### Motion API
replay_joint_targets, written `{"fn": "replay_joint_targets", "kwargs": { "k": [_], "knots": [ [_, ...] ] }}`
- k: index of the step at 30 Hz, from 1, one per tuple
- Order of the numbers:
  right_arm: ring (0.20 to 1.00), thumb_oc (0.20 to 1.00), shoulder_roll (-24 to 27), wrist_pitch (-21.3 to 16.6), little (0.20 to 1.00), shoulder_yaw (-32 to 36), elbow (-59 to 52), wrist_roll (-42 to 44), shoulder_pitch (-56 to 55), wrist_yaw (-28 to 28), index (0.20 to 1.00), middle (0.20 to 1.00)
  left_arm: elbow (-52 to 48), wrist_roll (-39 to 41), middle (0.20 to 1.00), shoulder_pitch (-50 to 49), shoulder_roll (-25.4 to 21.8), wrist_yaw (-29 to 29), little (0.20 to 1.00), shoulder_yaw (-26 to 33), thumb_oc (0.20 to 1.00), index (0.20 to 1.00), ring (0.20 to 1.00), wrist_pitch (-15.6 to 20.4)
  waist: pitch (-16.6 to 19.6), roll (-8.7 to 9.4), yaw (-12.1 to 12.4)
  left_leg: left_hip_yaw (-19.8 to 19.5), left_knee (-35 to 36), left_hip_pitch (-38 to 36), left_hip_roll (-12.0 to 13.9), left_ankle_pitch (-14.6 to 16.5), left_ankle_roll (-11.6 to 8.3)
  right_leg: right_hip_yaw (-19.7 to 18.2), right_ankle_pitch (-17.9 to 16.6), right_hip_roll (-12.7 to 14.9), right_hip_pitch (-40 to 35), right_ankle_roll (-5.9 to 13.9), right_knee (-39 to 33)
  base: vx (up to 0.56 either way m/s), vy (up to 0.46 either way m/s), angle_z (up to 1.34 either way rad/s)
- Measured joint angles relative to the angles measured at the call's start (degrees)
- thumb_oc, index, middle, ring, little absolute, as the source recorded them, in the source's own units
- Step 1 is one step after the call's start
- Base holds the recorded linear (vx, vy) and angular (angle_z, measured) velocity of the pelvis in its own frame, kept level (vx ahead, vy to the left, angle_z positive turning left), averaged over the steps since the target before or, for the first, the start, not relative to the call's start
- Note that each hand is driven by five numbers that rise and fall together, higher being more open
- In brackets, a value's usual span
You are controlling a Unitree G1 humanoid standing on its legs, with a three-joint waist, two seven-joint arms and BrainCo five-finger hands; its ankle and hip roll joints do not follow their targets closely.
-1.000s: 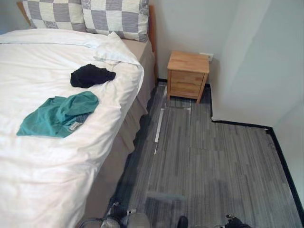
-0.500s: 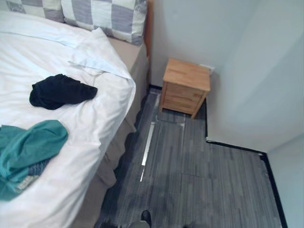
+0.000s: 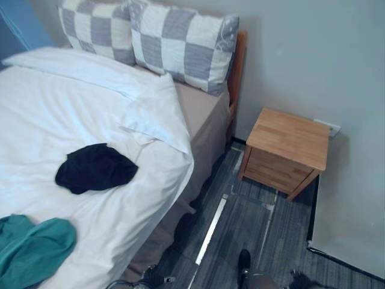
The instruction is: Tidy up the quilt and then pick up the clothes from the bed and put them into the laundry hamper.
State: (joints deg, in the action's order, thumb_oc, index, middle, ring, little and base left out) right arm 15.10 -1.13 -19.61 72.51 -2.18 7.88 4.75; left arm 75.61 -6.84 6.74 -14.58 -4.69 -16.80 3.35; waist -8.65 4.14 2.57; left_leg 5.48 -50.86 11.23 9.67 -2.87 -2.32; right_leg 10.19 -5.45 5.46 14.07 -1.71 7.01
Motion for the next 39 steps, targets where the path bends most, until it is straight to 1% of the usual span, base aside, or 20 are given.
{"fn": "replay_joint_targets", "kwargs": {
  "k": [2,4,5,7,8,9,13,14,16,19,21,22,24,25,26,27,30,36,38,39],
  "knots": [
    [1.0,1.0,-0.7,0.0,1.0,-2.8,-2.3,-0.3,2.4,0.0,1.0,1.0,-1.1,0.5,1.0,-0.1,-1.4,-0.1,1.0,0.8,1.0,1.0,1.0,0.0,-1.3,2.25,-0.3,3.1,17.3,1.1,-1.4,6.3,-0.22,1.0,1.0,-0.8,-10.5,-0.16,-8.5,0.48,-0.04,0.07],
    [1.0,1.0,0.7,-0.4,1.0,-6.6,-4.0,-2.8,2.7,0.2,1.0,1.0,-3.2,0.4,1.0,-0.1,-0.8,0.0,1.0,-1.0,1.0,1.0,1.0,0.3,-1.1,2.24,0.8,8.3,32.5,0.9,-4.0,6.0,-0.28,2.7,3.4,-1.4,-16.3,0.67,-12.1,0.31,-0.039,0.07],
    [1.0,1.0,1.5,-0.7,1.0,-8.2,-4.6,-4.8,3.0,0.2,1.0,1.0,-3.9,0.4,1.0,-0.1,0.0,0.2,1.0,-1.5,1.0,1.0,1.0,0.5,-0.4,0.8,0.6,11.8,39.5,1.5,-5.1,4.7,0.22,4.8,4.6,-1.9,-17.8,1.0,-12.1,0.33,-0.001,0.52],
    [1.0,1.0,3.0,-0.7,1.0,-9.8,-5.3,-6.9,1.3,0.1,1.0,1.0,-4.8,0.4,1.0,0.9,2.0,0.3,1.0,-1.3,1.0,1.0,1.0,0.6,1.2,-0.56,-0.1,23.4,43.6,2.6,-6.9,1.8,3.34,11.7,7.8,-3.3,-21.1,3.41,-11.7,0.25,0.057,0.81],
    [1.0,1.0,2.3,-0.7,1.0,-9.7,-5.6,-6.9,-0.3,0.1,1.0,1.0,-4.9,0.4,1.0,-0.3,2.5,0.4,1.0,-1.4,1.0,1.0,1.0,0.7,4.0,-1.85,-0.3,23.8,45.0,1.6,-8.2,-1.6,6.03,13.6,8.9,-4.7,-22.5,5.0,-11.0,0.26,0.085,0.35],
    [1.0,1.0,2.1,-0.8,1.0,-9.7,-6.5,-6.9,-0.4,0.1,1.0,1.0,-4.5,0.4,1.0,-1.4,2.8,0.5,1.0,-1.2,1.0,1.0,1.0,0.7,4.8,-2.43,0.2,23.8,47.0,0.0,-8.5,0.2,9.56,13.5,9.5,-5.8,-23.2,6.02,-9.7,0.26,0.092,0.23],
    [1.0,1.0,1.2,-1.2,1.0,-7.2,-8.7,-6.8,-2.3,0.2,1.0,1.0,-1.4,-0.2,1.0,-1.7,2.2,1.0,1.0,-1.2,1.0,1.0,1.0,0.4,5.3,-2.92,-2.6,15.9,55.6,-9.4,-9.6,-1.2,10.77,16.6,14.4,-0.6,-17.3,9.77,16.7,0.14,0.043,0.88],
    [1.0,1.0,2.0,-1.0,1.0,-5.6,-10.1,-6.7,-1.9,0.0,1.0,1.0,-1.1,-0.1,1.0,-2.0,1.6,1.0,1.0,-0.6,1.0,1.0,1.0,0.3,5.1,-2.36,-2.2,11.6,55.6,-11.2,-10.7,-0.2,11.56,14.3,15.4,3.0,-13.5,11.2,24.5,0.07,-0.084,1.21],
    [1.0,1.0,6.6,-0.8,1.0,-2.3,-20.6,-6.5,-1.6,0.3,1.0,1.0,-0.4,-0.1,1.0,-1.2,0.9,0.9,1.0,1.1,1.0,1.0,1.0,0.5,3.8,-3.57,-2.7,6.1,55.6,-12.8,-10.1,0.2,10.67,7.6,15.5,2.8,-6.5,11.05,28.0,0.14,-0.193,1.48],
    [1.0,1.0,14.2,-2.9,1.0,1.8,-36.1,-6.7,1.9,3.0,1.0,1.0,-0.2,0.1,1.0,-2.8,-0.3,0.5,1.0,2.7,1.0,1.0,1.0,0.5,3.3,-2.62,-2.6,-0.5,55.6,-14.7,-10.3,0.2,10.25,0.0,14.0,3.5,-2.0,11.57,14.0,0.25,-0.321,1.46],
    [1.0,1.0,18.2,-3.3,1.0,2.4,-40.0,-6.9,2.3,4.0,1.0,1.0,0.9,0.2,1.0,-1.8,-0.8,0.1,1.0,2.7,1.0,1.0,1.0,0.5,3.0,-1.95,-2.7,-7.0,55.6,-14.3,-10.0,0.7,8.81,-10.5,12.2,1.7,-2.8,11.5,3.3,0.22,-0.283,1.84],
    [1.0,1.0,20.4,-3.4,1.0,4.0,-41.5,-7.4,2.1,4.5,1.0,1.0,1.4,0.2,1.0,-0.9,-0.9,-0.1,1.0,2.5,1.0,1.0,1.0,0.5,2.6,-0.9,-3.1,-11.3,55.5,-14.0,-9.7,0.6,6.54,-17.6,8.6,1.3,-4.8,11.15,-4.7,0.21,-0.256,2.16],
    [1.0,1.0,21.4,-3.2,1.0,5.2,-44.6,-9.2,1.9,5.0,1.0,1.0,2.3,0.1,1.0,-1.6,-2.7,-0.1,1.0,2.6,1.0,1.0,1.0,0.4,2.8,0.81,-3.8,-17.1,55.5,-13.2,-9.5,0.7,4.67,-24.9,3.2,1.7,-8.3,11.57,-11.5,0.15,-0.226,2.05],
    [1.0,1.0,22.4,-3.5,1.0,5.3,-46.5,-10.0,1.7,5.1,1.0,1.0,2.8,0.0,1.0,-1.5,-2.9,-0.1,1.0,2.2,1.0,1.0,1.0,0.4,2.7,0.68,-4.3,-18.6,55.6,-13.3,-8.3,1.3,2.09,-23.7,-1.5,-0.1,-9.8,8.58,-11.7,0.09,-0.238,1.65],
    [1.0,1.0,22.8,-3.5,1.0,5.3,-46.6,-11.4,2.8,5.1,1.0,1.0,2.7,-0.1,1.0,-2.1,-2.5,0.0,1.0,2.0,1.0,1.0,1.0,0.5,2.6,-0.3,-3.4,-16.8,55.6,-13.3,-6.6,1.0,0.91,-21.3,-2.2,-1.3,-10.6,7.67,-11.7,0.21,-0.491,1.56],
    [1.0,1.0,22.8,-3.5,1.0,4.6,-46.9,-11.5,5.7,5.1,1.0,1.0,2.1,-0.1,1.0,-3.9,-2.0,-0.1,1.0,2.4,1.0,1.0,1.0,0.7,2.3,-1.44,-2.6,-14.0,55.6,-12.6,-4.3,0.9,-0.04,-18.0,-1.1,-3.3,-11.5,6.37,-12.0,0.2,-0.497,1.03],
    [1.0,1.0,23.6,-3.7,1.0,-1.1,-48.1,-11.5,15.0,5.1,1.0,1.0,0.6,-0.1,1.0,-5.6,-1.2,-0.2,1.0,2.6,1.0,1.0,1.0,0.8,2.3,-3.26,-0.4,-14.2,55.6,-11.9,-0.3,0.7,-2.4,-13.6,-0.2,-7.0,-12.0,3.64,-12.1,0.08,-0.343,0.68],
    [1.0,1.0,21.9,-5.4,1.0,-7.8,-46.4,-11.4,27.7,7.0,1.0,1.0,-1.3,1.6,1.0,-4.8,0.5,-0.7,1.0,0.4,1.0,1.0,1.0,0.9,0.9,-5.58,0.7,-15.1,53.6,-3.1,-0.6,-2.6,-5.36,-5.8,-0.4,-7.0,-8.5,2.33,-12.1,-0.09,-0.135,0.76],
    [1.0,1.0,21.9,-5.3,1.0,-8.4,-44.8,-11.5,28.4,7.0,1.0,1.0,-2.4,1.8,1.0,-4.0,0.9,-0.8,1.0,0.1,1.0,1.0,1.0,1.1,0.4,-6.83,1.6,-8.3,54.0,-0.6,0.2,-2.0,-4.45,-3.9,-0.5,-6.0,-7.0,2.37,-11.7,-0.13,-0.039,0.89],
    [1.0,1.0,21.9,-5.0,1.0,-10.3,-43.8,-11.5,29.2,7.2,1.0,1.0,-2.6,1.8,1.0,-4.4,0.7,-1.3,1.0,-0.2,1.0,1.0,1.0,1.1,-0.4,-6.68,0.7,3.7,52.8,0.5,1.9,0.2,-1.01,-1.5,-0.8,-4.1,-6.9,2.9,-11.7,0.0,0.017,0.88]
  ]
}}
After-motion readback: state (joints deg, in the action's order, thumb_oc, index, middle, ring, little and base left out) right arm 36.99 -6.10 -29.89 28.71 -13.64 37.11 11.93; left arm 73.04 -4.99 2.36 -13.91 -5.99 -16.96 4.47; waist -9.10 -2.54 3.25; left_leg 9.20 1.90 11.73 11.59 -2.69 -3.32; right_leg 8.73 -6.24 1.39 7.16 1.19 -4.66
